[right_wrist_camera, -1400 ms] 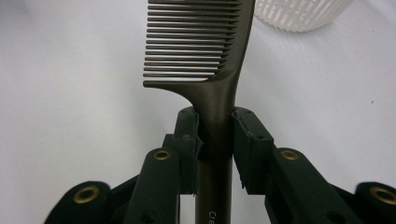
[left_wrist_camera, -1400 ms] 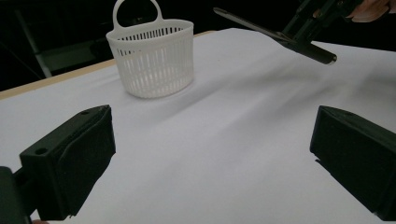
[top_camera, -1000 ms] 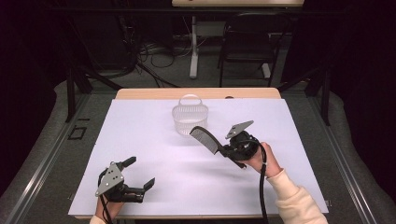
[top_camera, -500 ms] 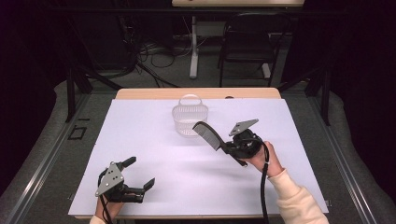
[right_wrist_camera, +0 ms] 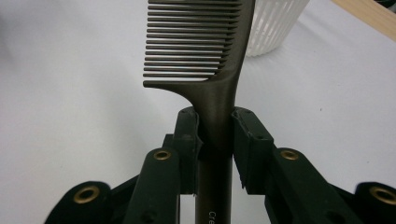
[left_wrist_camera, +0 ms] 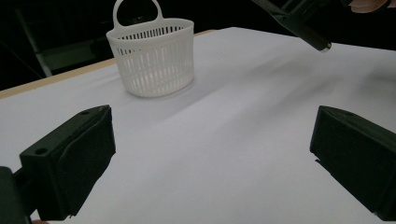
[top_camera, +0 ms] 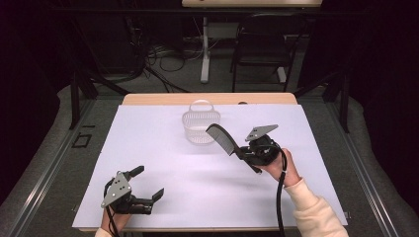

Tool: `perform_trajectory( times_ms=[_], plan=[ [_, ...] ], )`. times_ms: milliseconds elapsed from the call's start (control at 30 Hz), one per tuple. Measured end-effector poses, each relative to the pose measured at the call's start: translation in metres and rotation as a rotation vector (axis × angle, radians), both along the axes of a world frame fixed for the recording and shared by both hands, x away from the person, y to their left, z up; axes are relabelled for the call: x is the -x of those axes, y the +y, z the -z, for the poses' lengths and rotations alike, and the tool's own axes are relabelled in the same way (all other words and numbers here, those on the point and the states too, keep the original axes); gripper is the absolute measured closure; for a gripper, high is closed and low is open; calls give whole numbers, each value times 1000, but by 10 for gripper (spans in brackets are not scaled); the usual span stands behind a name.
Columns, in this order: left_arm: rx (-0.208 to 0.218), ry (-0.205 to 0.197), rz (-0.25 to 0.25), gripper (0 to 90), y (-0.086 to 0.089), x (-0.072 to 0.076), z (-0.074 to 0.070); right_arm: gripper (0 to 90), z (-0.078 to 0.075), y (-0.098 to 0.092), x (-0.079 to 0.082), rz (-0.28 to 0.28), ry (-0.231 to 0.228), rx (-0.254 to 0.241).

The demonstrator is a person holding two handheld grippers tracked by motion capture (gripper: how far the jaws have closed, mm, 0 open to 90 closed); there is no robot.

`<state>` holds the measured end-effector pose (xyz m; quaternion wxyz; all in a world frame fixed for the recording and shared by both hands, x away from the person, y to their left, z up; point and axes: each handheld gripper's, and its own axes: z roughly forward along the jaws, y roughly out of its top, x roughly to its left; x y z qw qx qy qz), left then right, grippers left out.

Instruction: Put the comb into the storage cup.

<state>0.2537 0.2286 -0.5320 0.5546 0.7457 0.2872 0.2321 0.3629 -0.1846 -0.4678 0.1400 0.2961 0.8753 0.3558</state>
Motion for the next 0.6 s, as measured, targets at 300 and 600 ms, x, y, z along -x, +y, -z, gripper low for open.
perform_trajectory(
  times_ms=[300, 600],
  plan=[
    [-2, 1, -1, 2, 0, 0, 0, 725, -2, -2, -1, 11, -12, -17],
    [-3, 1, -3, 2, 0, 0, 0, 725, -3, -4, -3, 18, -22, -23]
  ],
)
